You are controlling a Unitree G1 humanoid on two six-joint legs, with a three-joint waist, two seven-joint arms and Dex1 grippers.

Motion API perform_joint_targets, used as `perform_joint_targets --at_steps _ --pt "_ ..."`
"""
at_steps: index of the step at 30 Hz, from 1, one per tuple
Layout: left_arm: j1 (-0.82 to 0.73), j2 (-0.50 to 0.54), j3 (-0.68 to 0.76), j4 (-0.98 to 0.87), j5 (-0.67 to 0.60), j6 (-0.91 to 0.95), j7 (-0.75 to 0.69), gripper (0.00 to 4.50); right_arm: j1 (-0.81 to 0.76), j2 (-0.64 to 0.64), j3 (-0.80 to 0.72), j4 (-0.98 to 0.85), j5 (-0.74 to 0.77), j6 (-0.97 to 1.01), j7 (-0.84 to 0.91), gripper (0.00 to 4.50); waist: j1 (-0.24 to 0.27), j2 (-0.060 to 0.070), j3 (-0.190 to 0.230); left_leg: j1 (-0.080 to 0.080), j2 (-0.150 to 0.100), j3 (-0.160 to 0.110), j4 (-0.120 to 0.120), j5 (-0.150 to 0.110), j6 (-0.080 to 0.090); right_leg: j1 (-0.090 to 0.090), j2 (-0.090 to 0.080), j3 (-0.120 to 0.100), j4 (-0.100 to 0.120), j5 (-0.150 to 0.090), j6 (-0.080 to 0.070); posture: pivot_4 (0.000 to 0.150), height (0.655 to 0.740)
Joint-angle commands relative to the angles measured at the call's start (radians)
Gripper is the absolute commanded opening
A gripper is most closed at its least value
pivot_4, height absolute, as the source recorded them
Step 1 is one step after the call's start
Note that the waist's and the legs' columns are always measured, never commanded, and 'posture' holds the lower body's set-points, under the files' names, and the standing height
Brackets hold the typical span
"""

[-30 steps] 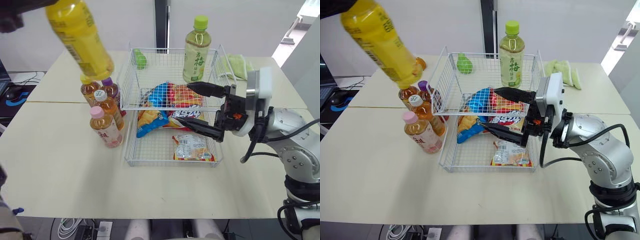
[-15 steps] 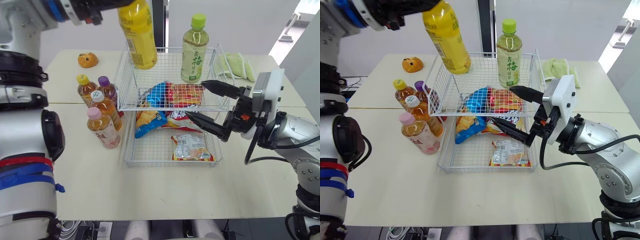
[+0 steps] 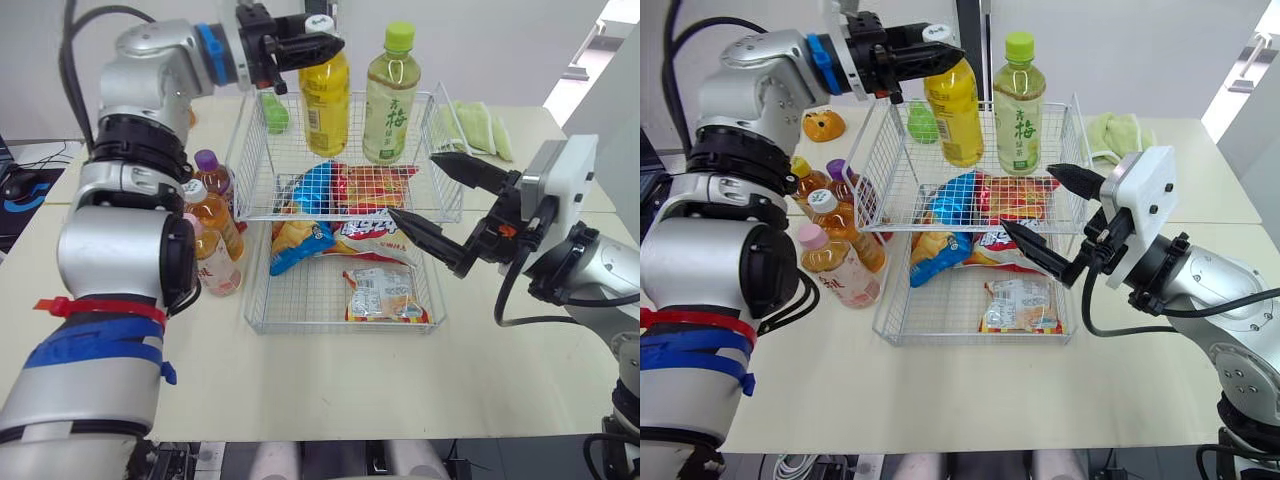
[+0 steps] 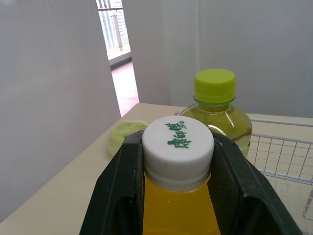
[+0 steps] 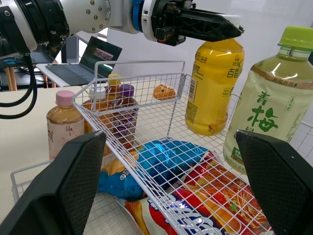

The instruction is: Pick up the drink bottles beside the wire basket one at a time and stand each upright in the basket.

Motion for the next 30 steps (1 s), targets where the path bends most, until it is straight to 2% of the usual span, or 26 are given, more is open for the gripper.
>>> perform_joint_targets --at_steps 1,8,22,24,30 --pt "-0.072 -0.012 0.048 0.0 -0.005 -0.041 0.007 1.34 0.0 -0.021 -0.042 -0.048 0.019 -0.004 -0.023 4.5 0.0 0.0 0.0 0.0 0.0 0.0 0.0 0.0 0.0 0.0 0.0 0.0 0.0 0.0 0.0 0.15 0.74" --pt "-0.073 -0.05 0.067 0.036 0.012 -0.055 0.018 1.34 0.012 -0.041 -0.049 -0.06 0.039 0.0 -0.049 4.5 0.001 0.0 0.0 0.0 0.0 0.0 0.0 0.0 0.0 0.0 0.0 0.0 0.0 0.0 0.0 0.15 0.74" --pt "-0.061 -0.061 0.077 0.037 0.037 -0.043 0.015 1.34 0.017 -0.05 -0.038 -0.062 0.063 -0.008 -0.072 4.5 0.001 0.0 0.0 0.0 0.0 0.0 0.001 0.0 0.0 0.0 0.0 0.0 0.001 0.0 0.0 0.15 0.74" --pt "-0.062 -0.06 0.078 0.038 0.037 -0.04 0.013 2.09 0.016 -0.049 -0.035 -0.057 0.061 -0.011 -0.068 4.5 0.001 0.0 0.0 0.0 0.0 0.0 0.001 0.0 0.0 0.0 0.0 0.0 0.002 0.0 0.0 0.15 0.74" --pt "-0.066 -0.055 0.088 0.025 0.039 -0.03 -0.003 3.93 0.014 -0.042 -0.022 -0.044 0.049 -0.019 -0.055 4.5 0.001 0.0 0.0 0.0 0.0 0.0 0.002 0.0 0.0 0.0 0.0 0.0 0.003 0.0 0.0 0.15 0.74"
